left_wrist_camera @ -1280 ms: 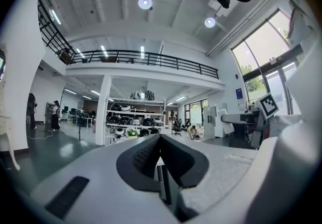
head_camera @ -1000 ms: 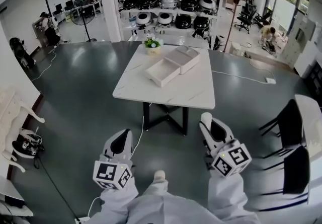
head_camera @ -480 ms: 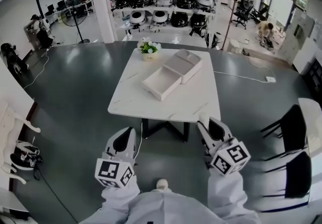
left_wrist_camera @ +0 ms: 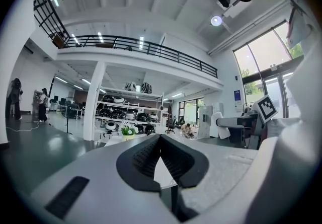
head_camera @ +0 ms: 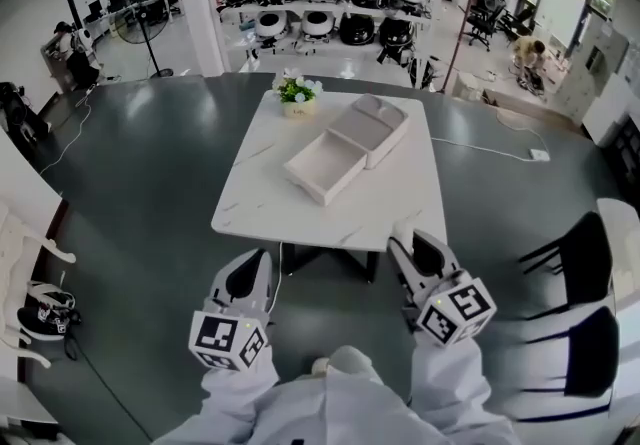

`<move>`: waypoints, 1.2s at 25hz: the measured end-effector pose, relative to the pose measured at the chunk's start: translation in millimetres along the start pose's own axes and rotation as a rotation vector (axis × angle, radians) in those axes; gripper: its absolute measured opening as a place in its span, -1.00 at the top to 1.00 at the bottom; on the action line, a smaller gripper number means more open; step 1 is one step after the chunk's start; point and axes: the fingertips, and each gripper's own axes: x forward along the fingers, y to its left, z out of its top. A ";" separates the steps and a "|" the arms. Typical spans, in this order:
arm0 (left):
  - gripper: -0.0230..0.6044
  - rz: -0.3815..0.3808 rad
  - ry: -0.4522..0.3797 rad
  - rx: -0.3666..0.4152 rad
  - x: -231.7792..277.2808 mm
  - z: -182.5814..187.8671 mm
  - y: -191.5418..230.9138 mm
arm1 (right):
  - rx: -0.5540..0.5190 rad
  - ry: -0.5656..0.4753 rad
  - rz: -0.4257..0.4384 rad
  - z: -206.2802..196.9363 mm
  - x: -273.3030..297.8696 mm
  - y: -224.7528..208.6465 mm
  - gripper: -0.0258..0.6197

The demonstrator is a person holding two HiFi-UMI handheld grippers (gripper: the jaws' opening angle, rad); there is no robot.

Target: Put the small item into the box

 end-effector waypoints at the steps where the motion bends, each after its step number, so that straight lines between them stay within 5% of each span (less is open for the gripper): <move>1: 0.93 0.004 0.000 0.000 2.1 0.0 3.0 | 0.000 0.004 0.001 -0.8 3.4 -1.4 0.56; 30: 0.93 0.153 0.053 -0.075 194.7 -19.7 71.4 | 0.012 0.077 0.191 -1.2 206.3 -143.8 0.56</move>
